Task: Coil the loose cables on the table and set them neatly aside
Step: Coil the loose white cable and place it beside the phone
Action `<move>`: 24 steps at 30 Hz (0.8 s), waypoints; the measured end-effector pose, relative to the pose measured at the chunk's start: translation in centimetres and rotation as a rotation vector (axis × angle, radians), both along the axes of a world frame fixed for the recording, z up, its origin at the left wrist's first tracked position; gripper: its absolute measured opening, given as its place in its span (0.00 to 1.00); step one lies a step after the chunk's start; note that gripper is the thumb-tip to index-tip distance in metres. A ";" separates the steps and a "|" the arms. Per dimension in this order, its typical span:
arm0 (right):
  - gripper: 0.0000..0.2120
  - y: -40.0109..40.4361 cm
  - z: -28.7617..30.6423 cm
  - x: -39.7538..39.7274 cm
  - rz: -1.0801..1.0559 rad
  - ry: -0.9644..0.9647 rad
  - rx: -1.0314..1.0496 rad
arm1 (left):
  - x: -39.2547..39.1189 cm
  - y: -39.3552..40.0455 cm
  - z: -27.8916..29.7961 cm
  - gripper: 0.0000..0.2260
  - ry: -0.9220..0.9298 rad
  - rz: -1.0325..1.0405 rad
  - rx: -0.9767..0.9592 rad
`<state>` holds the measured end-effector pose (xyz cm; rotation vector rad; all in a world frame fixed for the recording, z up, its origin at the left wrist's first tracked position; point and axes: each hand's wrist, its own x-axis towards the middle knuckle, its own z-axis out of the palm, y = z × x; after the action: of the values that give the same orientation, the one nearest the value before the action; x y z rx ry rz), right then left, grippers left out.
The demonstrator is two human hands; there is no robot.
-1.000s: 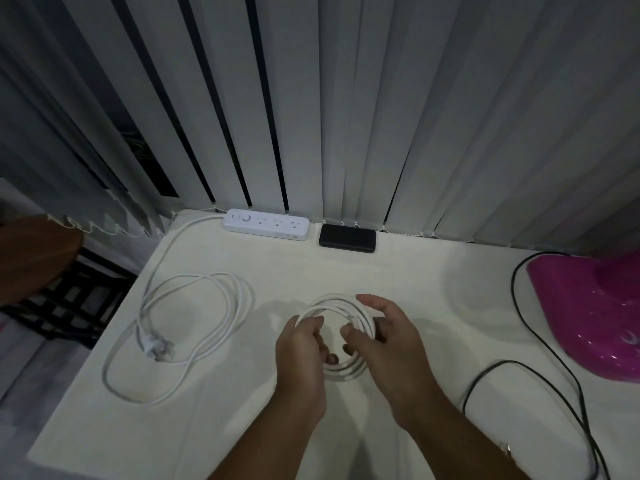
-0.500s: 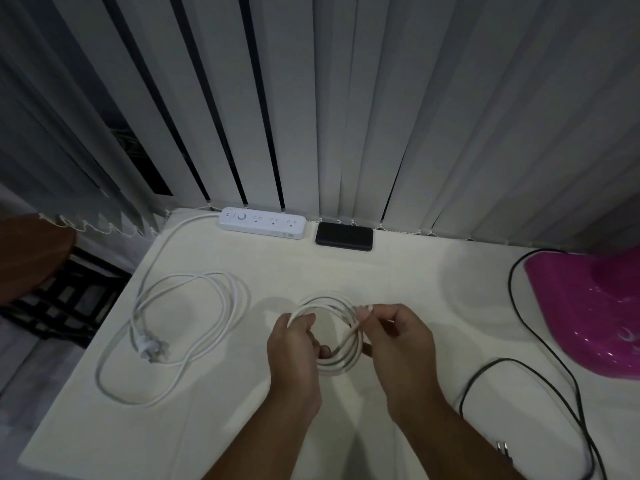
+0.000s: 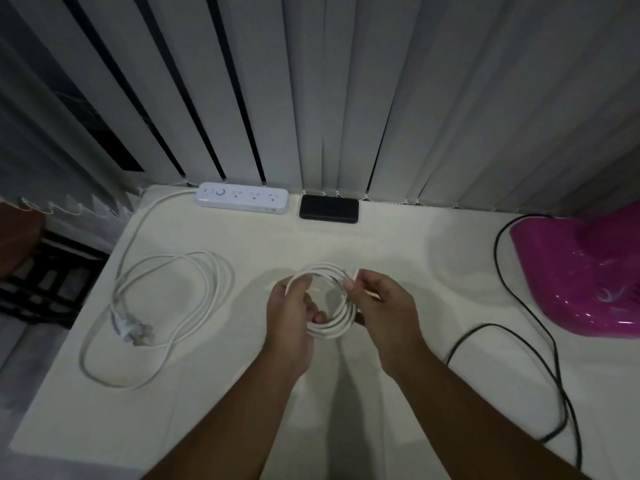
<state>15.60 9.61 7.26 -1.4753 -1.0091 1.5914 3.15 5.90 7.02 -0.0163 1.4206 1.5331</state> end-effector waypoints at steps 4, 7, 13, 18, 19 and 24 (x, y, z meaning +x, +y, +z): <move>0.15 0.5 -0.8 0.5 0.090 0.037 0.005 | 0.1 1.6 -0.1 0.08 -0.132 0.033 0.002; 0.13 1.5 -1.5 0.7 0.013 0.098 -0.067 | 0.7 3.1 -0.4 0.12 -0.015 -0.050 -0.020; 0.14 5.2 -4.0 3.1 -0.120 0.071 -0.075 | 1.9 6.5 -3.1 0.12 0.280 -0.260 -0.086; 0.13 10.1 -6.0 4.1 -0.250 0.000 -0.036 | 2.7 11.0 -5.4 0.11 0.412 -0.335 -0.143; 0.13 11.2 -6.3 4.3 -0.247 -0.019 -0.015 | 2.8 12.2 -5.9 0.10 0.475 -0.326 -0.176; 0.17 16.8 -7.8 4.5 -0.288 -0.091 0.034 | 3.1 17.9 -6.9 0.09 0.637 -0.369 -0.227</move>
<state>20.15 26.40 -0.50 -1.6015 -0.8252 1.3070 6.25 23.76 0.14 0.6112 1.9567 1.1016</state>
